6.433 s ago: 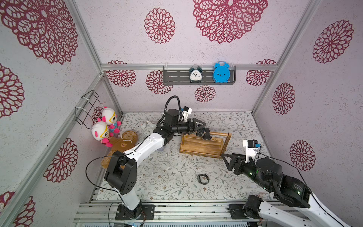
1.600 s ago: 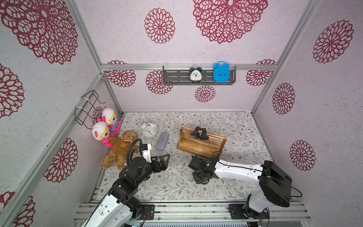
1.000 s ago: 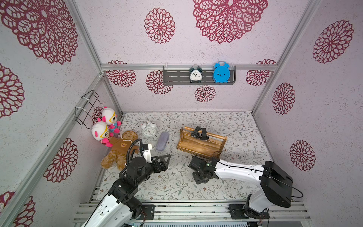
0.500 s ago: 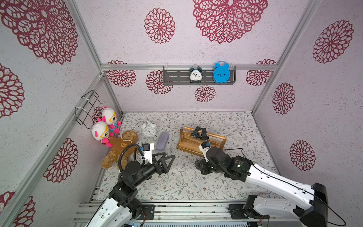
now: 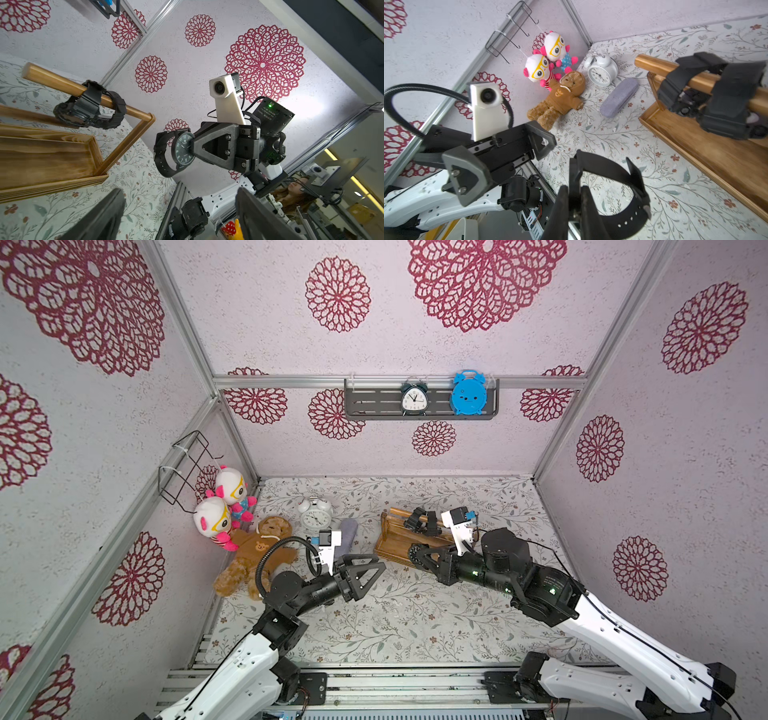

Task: Place watch on stand
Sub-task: Pick up the watch at the center of the board.

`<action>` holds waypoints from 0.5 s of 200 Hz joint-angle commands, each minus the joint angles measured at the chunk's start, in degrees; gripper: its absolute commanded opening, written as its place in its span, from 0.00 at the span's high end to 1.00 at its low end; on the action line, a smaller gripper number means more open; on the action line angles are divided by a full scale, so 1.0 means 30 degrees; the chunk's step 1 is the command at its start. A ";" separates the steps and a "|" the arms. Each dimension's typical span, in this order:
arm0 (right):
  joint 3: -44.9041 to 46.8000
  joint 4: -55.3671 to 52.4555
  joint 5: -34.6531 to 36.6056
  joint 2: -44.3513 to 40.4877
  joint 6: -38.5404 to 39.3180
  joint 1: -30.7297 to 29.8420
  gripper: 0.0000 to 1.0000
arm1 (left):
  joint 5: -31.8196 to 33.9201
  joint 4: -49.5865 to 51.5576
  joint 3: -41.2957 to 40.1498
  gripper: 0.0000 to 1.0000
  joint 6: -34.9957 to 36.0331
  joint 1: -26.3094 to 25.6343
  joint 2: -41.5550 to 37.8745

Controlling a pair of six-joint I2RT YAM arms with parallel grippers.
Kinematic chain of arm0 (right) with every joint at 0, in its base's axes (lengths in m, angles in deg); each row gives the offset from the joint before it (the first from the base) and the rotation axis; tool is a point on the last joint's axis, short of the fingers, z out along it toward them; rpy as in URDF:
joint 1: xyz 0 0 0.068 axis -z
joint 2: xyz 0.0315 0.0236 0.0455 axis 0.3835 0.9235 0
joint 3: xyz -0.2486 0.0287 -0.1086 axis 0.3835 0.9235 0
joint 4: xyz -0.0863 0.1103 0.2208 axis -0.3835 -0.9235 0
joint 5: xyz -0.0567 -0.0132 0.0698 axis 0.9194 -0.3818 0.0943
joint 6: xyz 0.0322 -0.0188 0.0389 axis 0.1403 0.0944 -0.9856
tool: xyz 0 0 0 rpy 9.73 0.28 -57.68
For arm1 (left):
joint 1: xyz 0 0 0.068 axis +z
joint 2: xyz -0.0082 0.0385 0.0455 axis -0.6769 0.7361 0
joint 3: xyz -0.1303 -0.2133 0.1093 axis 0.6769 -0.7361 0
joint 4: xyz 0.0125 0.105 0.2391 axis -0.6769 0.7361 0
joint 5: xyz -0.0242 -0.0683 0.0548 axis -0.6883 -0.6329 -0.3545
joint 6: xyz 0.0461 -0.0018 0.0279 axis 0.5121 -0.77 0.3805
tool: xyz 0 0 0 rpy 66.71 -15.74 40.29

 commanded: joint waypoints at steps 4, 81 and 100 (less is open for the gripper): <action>-0.0793 0.2383 -0.1237 -0.0212 -0.0317 0.0077 0.92 | -0.1277 -0.3373 0.0414 0.14 -0.1562 0.0027 0.0923; -0.1087 0.3893 -0.2667 0.0649 -0.0867 0.0078 0.92 | -0.2301 -0.5922 0.1903 0.29 -0.2916 -0.0779 0.4298; -0.1087 0.3992 -0.2838 0.0754 -0.0904 0.0085 0.92 | -0.2404 -0.6691 0.2117 0.34 -0.3168 -0.1027 0.4932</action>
